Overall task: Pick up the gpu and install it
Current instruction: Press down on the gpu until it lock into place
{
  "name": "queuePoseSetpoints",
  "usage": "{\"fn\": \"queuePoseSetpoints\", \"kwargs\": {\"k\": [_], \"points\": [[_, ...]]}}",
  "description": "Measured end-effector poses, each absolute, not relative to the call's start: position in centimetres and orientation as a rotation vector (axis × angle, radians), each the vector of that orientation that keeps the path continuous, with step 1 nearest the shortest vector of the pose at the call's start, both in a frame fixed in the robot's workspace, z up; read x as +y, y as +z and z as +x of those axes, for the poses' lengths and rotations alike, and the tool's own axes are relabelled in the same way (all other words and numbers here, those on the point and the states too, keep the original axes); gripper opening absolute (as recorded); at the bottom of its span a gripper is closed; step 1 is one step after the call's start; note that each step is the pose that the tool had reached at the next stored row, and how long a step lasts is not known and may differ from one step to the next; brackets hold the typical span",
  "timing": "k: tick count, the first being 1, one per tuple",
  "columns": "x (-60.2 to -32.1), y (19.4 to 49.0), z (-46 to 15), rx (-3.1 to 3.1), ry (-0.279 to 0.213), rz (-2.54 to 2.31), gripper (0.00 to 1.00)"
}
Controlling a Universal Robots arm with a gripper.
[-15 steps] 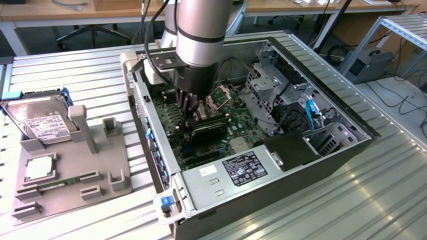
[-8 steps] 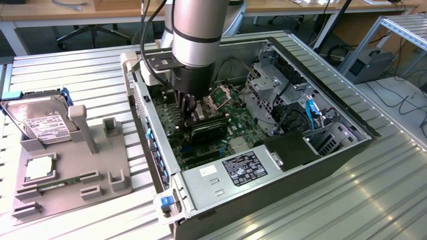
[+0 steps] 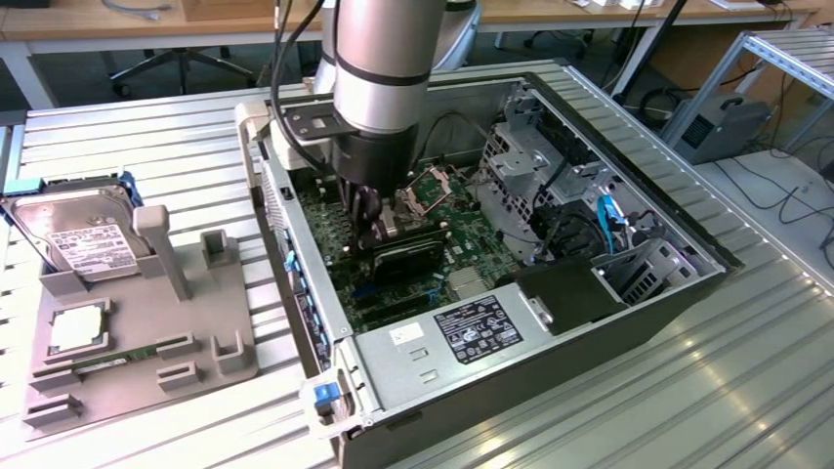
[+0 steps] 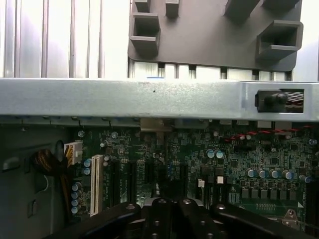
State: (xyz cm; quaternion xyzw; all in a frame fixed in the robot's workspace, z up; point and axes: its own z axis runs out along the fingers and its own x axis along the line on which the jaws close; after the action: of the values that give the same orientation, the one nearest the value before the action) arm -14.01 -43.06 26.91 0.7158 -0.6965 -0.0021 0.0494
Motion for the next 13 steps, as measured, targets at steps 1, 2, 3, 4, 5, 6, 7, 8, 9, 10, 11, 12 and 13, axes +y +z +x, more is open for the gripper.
{"fn": "queuePoseSetpoints", "kwargs": {"k": [1,2,3,4,5,6,7,8,9,10,11,12,13], "points": [[-43.09,26.91,-14.02,-2.122,-0.006,2.181,0.11],[-43.11,26.91,-14.02,-2.122,-0.006,2.181,0.11],[-43.14,26.92,-14.01,-2.122,-0.006,2.181,0.11],[-43.16,26.92,-14.02,-2.122,-0.006,2.181,0.11],[-43.19,26.92,-14.02,-2.122,-0.006,2.181,0.11],[-43.23,26.92,-14.01,-2.122,-0.006,2.181,0.11],[-43.28,26.92,-14.01,-2.122,-0.006,2.181,0.11],[-43.37,26.92,-14.01,-2.122,-0.006,2.181,0.11],[-43.46,26.91,-14.01,-2.122,-0.006,2.181,0.11],[-43.54,26.91,-14.02,-2.122,-0.006,2.181,0.11],[-43.54,26.91,-14.02,-2.122,-0.006,2.181,0.11],[-43.54,26.91,-14.02,-2.122,-0.006,2.181,0.11],[-43.54,26.92,-14.02,-2.122,-0.006,2.181,0.11]]}}
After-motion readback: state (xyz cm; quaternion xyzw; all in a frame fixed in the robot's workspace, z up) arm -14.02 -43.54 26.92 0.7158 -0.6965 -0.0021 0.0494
